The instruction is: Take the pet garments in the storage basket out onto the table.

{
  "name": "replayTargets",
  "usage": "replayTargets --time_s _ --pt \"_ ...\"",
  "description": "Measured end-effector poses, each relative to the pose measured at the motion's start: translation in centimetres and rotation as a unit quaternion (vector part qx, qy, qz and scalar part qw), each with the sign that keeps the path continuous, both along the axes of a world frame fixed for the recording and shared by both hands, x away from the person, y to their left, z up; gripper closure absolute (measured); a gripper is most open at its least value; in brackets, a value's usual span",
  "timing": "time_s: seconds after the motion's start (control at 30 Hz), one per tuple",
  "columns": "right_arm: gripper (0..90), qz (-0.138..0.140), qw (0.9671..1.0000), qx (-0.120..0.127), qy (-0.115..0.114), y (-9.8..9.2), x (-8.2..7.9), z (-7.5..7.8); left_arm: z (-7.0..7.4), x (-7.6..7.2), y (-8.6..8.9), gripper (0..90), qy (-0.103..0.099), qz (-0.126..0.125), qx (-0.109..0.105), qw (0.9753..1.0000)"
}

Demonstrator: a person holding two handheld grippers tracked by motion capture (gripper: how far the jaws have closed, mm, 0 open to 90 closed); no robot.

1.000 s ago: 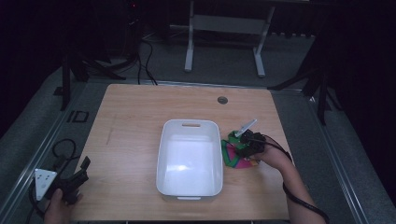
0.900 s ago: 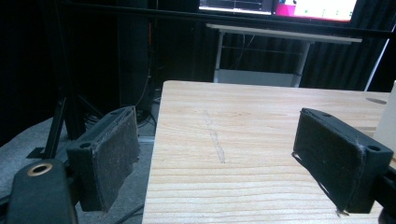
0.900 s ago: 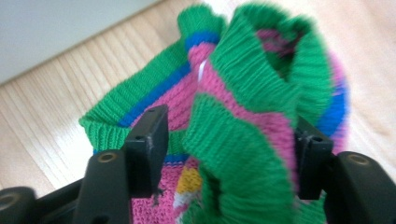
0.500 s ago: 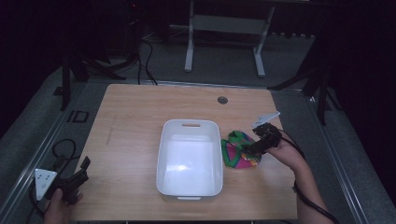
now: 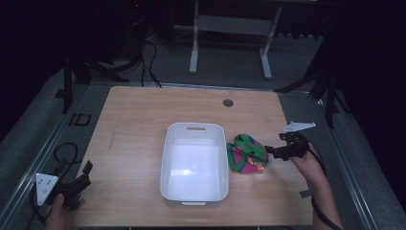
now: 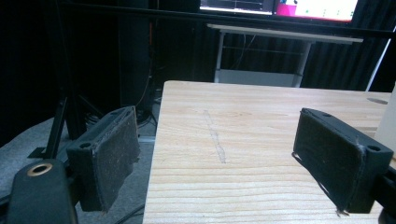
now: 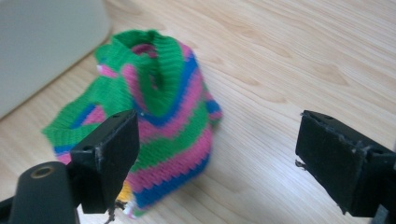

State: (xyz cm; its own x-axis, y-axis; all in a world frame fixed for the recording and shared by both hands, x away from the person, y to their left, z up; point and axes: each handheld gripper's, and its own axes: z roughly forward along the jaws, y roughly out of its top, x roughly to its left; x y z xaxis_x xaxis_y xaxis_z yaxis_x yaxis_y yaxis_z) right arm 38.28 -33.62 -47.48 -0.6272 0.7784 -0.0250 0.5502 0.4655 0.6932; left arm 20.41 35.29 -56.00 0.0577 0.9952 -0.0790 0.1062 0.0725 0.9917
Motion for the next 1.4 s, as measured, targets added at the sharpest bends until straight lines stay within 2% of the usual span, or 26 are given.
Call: replayTargets --time_s 0.13,0.2,0.37,0.4,0.43,0.5,0.57,0.67,0.77,0.87,0.93,1.03,1.1,1.17,1.23,1.4 --pt "13.6 -0.019 0.9997 0.013 -0.009 -1.0 -0.4 -0.7 0.0 0.0 0.0 14.8 0.0 0.0 0.0 1.0" --pt "13.6 -0.034 0.9991 0.02 -0.017 -1.9 -0.8 -1.5 0.0 0.0 0.0 14.8 0.0 0.0 0.0 1.0" --pt "13.6 -0.057 0.9977 0.033 -0.018 -2.8 -1.4 -2.7 0.0 0.0 0.0 14.8 0.0 0.0 0.0 1.0" --pt "13.6 -0.075 0.9963 0.036 -0.022 -3.4 -2.0 -3.6 0.0 0.0 0.0 14.8 0.0 0.0 -0.001 1.0" --pt "13.6 -0.075 0.9963 0.036 -0.022 -3.4 -2.0 -3.6 0.0 0.0 0.0 14.8 0.0 0.0 -0.001 1.0" --pt "13.6 -0.098 0.9938 0.042 -0.033 -4.0 -2.7 -4.7 0.0 0.0 0.0 14.8 0.0 0.0 -0.001 1.0" --pt "13.6 -0.103 0.9931 0.045 -0.035 -4.1 -2.9 -5.0 0.0 0.0 0.0 14.7 0.0 0.0 -0.001 1.0" --pt "13.6 -0.122 0.9903 0.04 -0.054 -4.5 -4.1 -6.0 0.0 0.0 0.0 14.8 -0.001 0.0 -0.001 1.0" --pt "13.6 -0.132 0.9878 0.048 -0.068 -4.6 -5.0 -6.6 0.0 0.0 0.0 14.7 -0.001 0.001 -0.001 1.0" --pt "13.6 -0.157 0.9817 0.049 -0.096 -4.7 -5.9 -6.9 0.0 0.0 0.0 14.8 -0.001 0.001 0.0 1.0" --pt "13.6 -0.179 0.976 0.047 -0.115 -4.8 -6.5 -7.1 0.0 0.0 0.0 14.8 -0.001 0.001 0.001 1.0" --pt "13.6 -0.197 0.9699 0.052 -0.133 -5.1 -7.2 -7.3 0.0 -0.1 0.0 14.8 -0.001 0.001 0.001 1.0" --pt "13.6 -0.204 0.9684 0.06 -0.13 -5.4 -7.7 -7.6 0.0 0.0 0.0 14.7 -0.001 0.001 0.001 1.0" --pt "13.6 -0.21 0.9663 0.055 -0.138 -5.6 -8.1 -7.8 0.0 0.0 0.0 14.8 -0.001 0.001 0.0 1.0" --pt "13.6 -0.217 0.9633 0.051 -0.15 -5.7 -8.5 -7.8 0.0 0.0 0.0 14.7 -0.001 0.001 0.002 1.0" --pt "13.6 -0.235 0.955 0.061 -0.17 -5.9 -9.4 -7.8 0.0 -0.1 -0.1 14.8 -0.001 0.002 0.002 1.0"
